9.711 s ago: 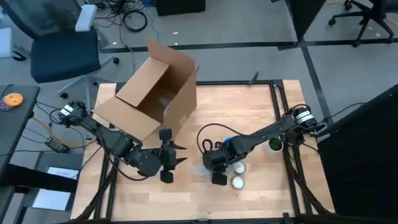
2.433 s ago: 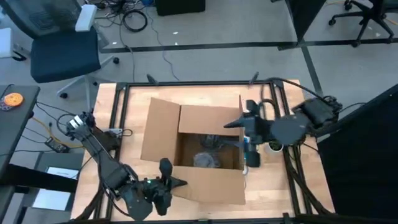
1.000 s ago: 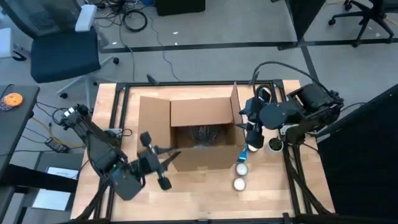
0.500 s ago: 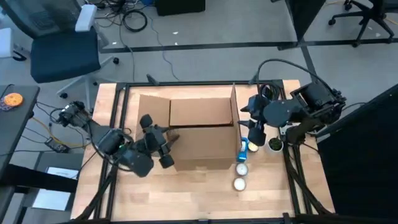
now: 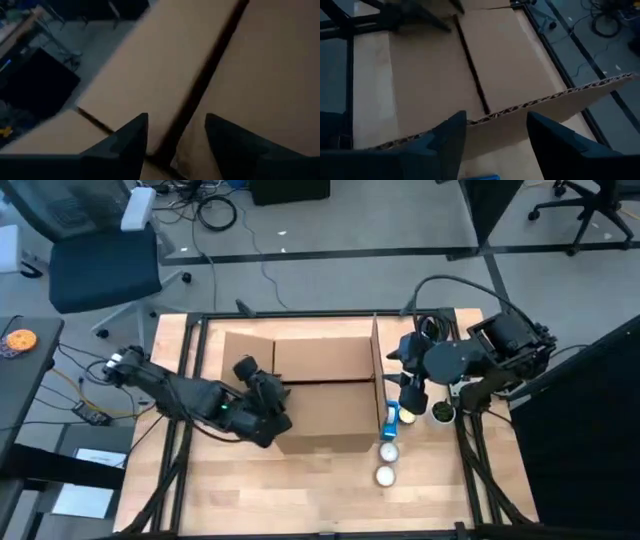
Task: Wrap mug
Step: Close the box
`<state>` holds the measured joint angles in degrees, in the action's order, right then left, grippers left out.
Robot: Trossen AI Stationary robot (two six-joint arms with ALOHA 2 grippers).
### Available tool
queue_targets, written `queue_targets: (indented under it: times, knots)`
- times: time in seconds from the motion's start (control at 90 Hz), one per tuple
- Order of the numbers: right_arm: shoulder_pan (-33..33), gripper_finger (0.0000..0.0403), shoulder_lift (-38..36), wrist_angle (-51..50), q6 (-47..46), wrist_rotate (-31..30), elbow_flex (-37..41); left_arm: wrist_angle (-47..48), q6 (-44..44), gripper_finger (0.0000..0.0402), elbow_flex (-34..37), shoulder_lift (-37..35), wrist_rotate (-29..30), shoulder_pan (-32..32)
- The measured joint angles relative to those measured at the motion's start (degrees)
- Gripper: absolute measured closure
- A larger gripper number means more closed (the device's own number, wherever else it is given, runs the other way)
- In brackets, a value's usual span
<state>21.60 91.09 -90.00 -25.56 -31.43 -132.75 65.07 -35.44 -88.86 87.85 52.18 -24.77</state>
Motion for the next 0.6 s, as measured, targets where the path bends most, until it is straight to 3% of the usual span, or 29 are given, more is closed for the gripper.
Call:
queue_targets:
  times: [0.189, 0.478, 0.6]
  knots:
    - [-1.1, 0.0218, 0.3, 0.1, 0.2, -1.1, 1.2, -0.3, -0.1, 0.0217, -0.2, 2.6, -0.4, 0.7]
    - [-2.1, 0.0218, 0.4, 8.4, 1.1, -1.2, 12.0, -4.7, 5.6, 0.0218, 0.0, 2.3, 0.1, 0.8]
    - [-1.8, 0.0218, 0.9, 14.7, 5.6, 3.3, 14.5, -6.8, 10.4, 0.0218, 0.0, 2.3, -0.7, 1.0]
